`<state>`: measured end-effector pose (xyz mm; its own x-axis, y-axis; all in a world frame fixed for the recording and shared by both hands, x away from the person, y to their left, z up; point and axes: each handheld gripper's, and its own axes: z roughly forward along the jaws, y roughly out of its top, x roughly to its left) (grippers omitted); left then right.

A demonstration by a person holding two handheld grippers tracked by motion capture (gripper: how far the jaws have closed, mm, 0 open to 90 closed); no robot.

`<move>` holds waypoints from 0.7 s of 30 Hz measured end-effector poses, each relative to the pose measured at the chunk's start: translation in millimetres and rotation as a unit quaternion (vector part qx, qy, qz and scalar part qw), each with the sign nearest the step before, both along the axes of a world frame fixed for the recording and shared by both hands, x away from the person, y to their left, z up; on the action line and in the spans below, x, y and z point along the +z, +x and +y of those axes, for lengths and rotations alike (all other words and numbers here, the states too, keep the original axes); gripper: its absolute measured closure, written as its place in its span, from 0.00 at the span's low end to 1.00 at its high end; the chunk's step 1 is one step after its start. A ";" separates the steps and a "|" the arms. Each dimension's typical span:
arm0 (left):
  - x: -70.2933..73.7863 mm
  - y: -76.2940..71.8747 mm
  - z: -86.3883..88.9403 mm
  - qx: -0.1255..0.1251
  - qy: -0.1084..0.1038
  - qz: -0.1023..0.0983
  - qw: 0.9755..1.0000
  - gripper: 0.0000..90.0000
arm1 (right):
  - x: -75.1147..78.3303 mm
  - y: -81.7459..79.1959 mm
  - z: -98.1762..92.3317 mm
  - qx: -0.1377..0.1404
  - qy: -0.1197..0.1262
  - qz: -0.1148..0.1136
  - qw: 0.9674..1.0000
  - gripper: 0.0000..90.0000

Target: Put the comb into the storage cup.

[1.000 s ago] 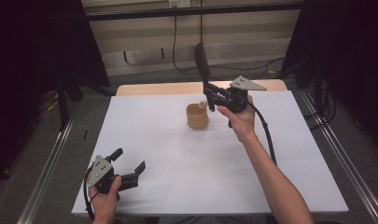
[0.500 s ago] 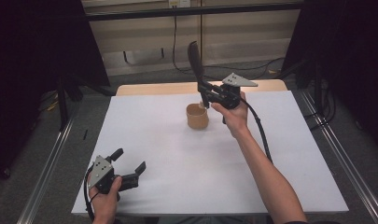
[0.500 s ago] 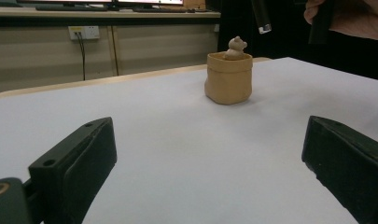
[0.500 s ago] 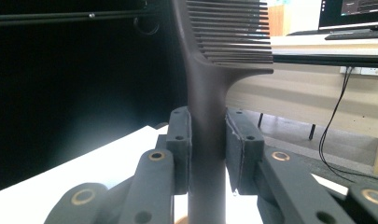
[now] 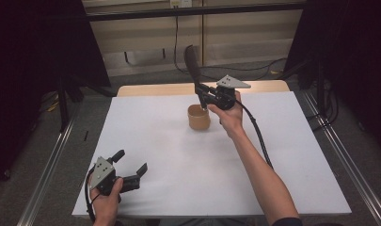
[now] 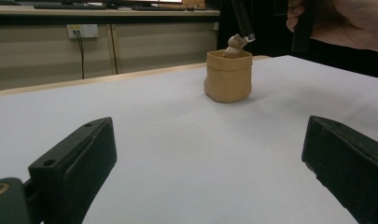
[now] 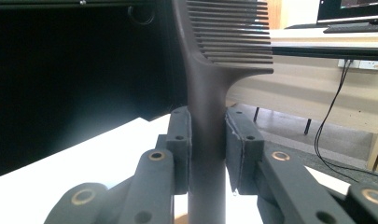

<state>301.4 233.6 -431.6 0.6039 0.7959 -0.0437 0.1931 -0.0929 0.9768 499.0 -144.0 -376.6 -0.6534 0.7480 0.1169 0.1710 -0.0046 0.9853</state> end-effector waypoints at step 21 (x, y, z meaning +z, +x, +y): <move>-0.4 1.6 1.1 -0.002 -0.001 0.004 1.000 0.04 | -19.8 3.2 10.8 0.010 -0.017 0.005 1.000 0.81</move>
<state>303.1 234.7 -431.9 0.6063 0.7937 -0.0494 0.2000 -0.0921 0.9755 502.2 -133.2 -396.4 -0.6667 0.7387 0.0991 0.1815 0.0319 0.9829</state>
